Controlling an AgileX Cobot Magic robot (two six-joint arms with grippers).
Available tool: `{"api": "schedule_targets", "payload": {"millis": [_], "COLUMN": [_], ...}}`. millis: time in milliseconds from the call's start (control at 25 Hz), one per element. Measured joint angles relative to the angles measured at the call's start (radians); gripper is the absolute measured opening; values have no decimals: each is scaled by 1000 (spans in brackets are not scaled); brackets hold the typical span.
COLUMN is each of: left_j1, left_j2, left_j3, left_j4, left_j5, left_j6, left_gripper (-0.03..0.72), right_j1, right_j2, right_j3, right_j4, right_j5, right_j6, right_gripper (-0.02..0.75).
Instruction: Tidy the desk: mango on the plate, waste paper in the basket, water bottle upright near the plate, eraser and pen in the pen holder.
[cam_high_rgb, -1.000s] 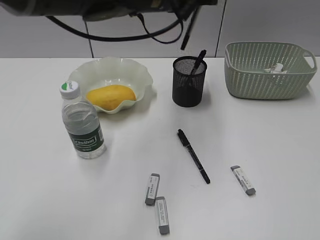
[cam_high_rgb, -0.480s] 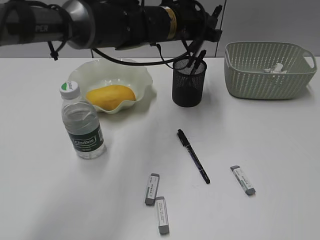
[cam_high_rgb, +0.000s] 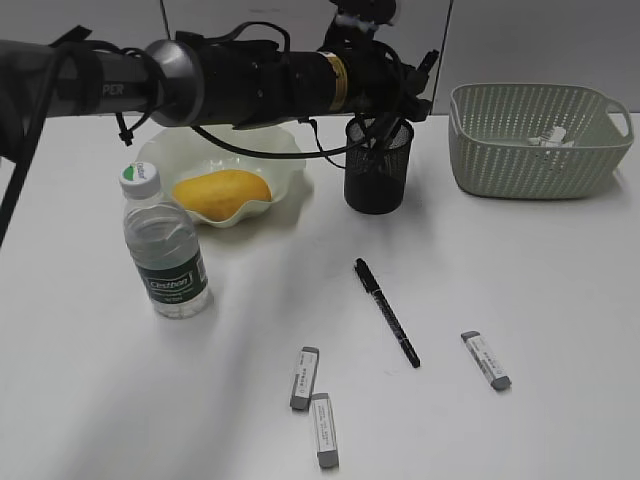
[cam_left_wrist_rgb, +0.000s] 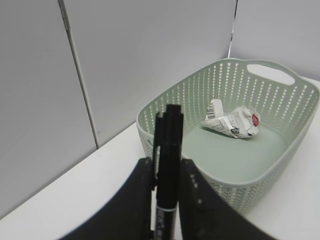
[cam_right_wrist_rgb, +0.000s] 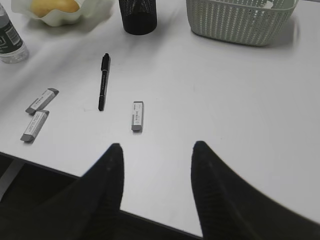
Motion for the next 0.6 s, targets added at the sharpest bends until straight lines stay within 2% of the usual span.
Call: {"api": "schedule_targets", "payload": {"millis": [160,440,600], "left_j1": [4,5,-4], "left_j2": [0,-3,-60], "left_j3": [0,-1,-1], "left_j4": [0,0,0], "left_j5": [-2,28,145], "left_j6": [5,7,-41], "left_gripper": [150,312,329], "right_j1": [0,0,0], "right_j2": [0,0,0], "right_j3": [0,0,0], "right_j4": [0,0,0], "right_j5": [0,0,0], "right_j6": [0,0,0], "right_gripper": [357,357,357]}}
